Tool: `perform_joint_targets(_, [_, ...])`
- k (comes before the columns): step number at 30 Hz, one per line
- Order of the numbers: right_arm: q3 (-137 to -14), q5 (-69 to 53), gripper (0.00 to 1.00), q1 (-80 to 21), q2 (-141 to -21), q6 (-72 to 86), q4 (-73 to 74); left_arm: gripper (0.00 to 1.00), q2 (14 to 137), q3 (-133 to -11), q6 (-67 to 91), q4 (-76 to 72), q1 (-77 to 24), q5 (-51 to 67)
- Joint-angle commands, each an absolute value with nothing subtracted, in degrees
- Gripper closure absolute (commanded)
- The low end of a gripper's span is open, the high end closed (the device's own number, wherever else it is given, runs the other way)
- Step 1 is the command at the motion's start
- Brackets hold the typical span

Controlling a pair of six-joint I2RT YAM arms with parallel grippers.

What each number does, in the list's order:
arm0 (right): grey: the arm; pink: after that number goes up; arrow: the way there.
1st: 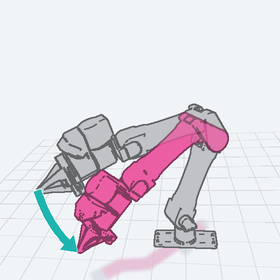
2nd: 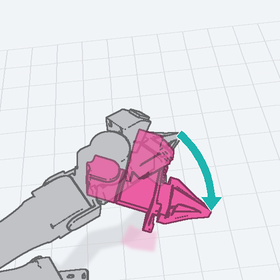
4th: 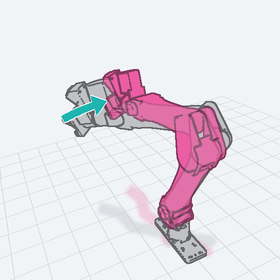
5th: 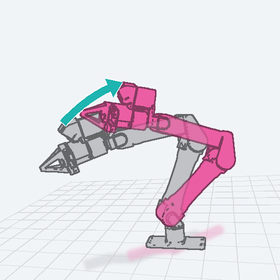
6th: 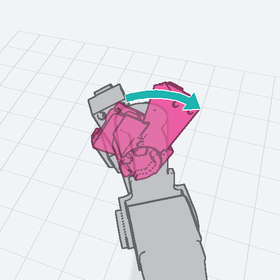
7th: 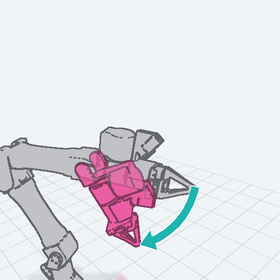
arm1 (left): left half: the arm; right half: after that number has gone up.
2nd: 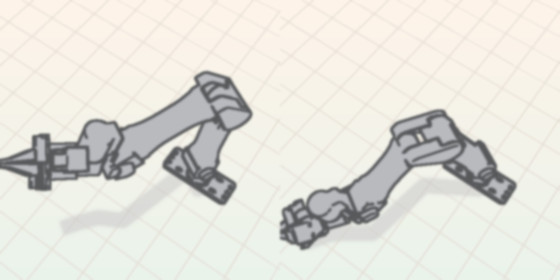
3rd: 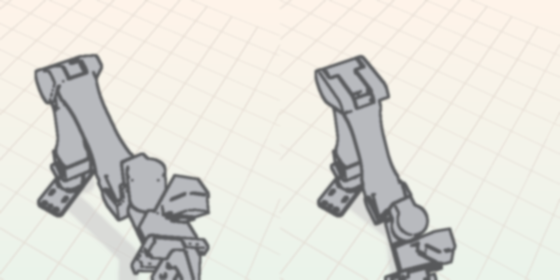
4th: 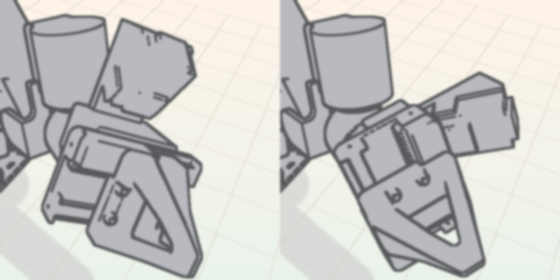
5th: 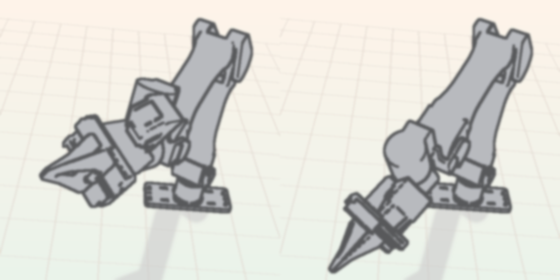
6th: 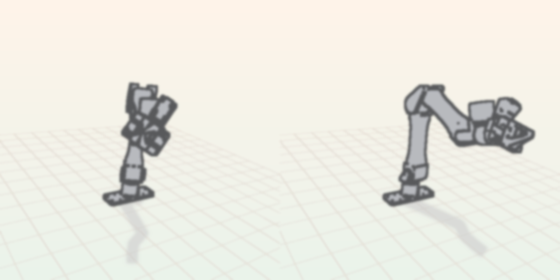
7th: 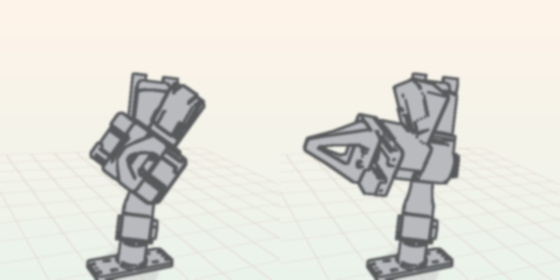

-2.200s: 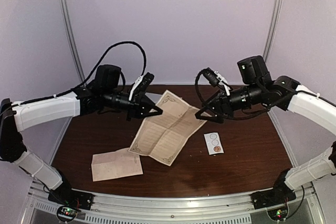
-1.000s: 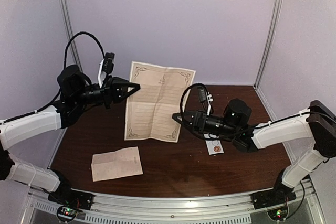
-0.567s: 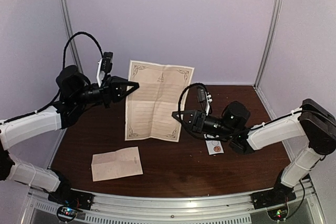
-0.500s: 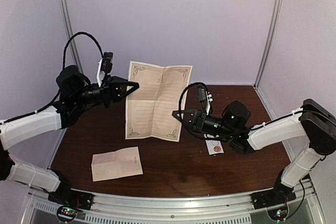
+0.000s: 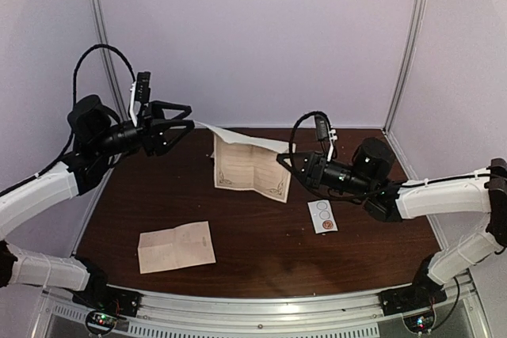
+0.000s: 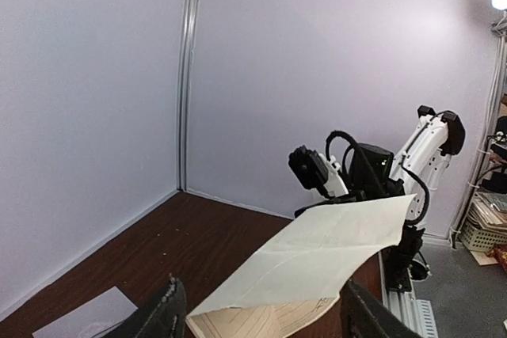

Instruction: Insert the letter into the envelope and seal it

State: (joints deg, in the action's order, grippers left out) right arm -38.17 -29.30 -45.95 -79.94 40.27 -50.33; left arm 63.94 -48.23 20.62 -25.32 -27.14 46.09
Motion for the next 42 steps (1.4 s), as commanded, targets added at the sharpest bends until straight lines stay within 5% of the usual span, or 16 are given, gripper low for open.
perform_joint_targets(1, [-42.7,-34.0,1.0,-45.0,-77.5,32.1,-34.1,0.28,60.9,-49.6,18.1,-25.4,-25.2,42.9])
perform_joint_targets(12, [-52.6,-44.6,1.0,-44.9,-76.7,22.8,-12.2,0.23,65.2,-51.1,15.6,-21.7,-26.6,45.0])
perform_joint_targets(21, [-60.1,-53.5,1.0,-44.9,-78.0,16.5,2.2,0.2,77.8,-62.7,2.4,1.7,-37.4,46.3])
perform_joint_targets(24, [-62.1,-53.4,1.0,-44.9,-78.9,13.6,7.1,0.24,79.6,-63.2,1.7,3.0,-39.0,47.2])
perform_joint_targets(30, [-63.3,-52.5,1.0,-44.9,-79.1,11.7,10.0,0.47,81.6,-63.6,1.9,3.0,-39.4,51.5])
perform_joint_targets(40, [-65.5,-51.6,1.0,-44.9,-79.8,9.6,13.2,0.42,85.0,-65.5,0.6,6.9,-41.9,51.9])
perform_joint_targets(42, [-65.9,-51.6,1.0,-44.9,-80.0,9.2,13.8,0.5,85.9,-66.3,-1.3,8.6,-42.6,52.0])
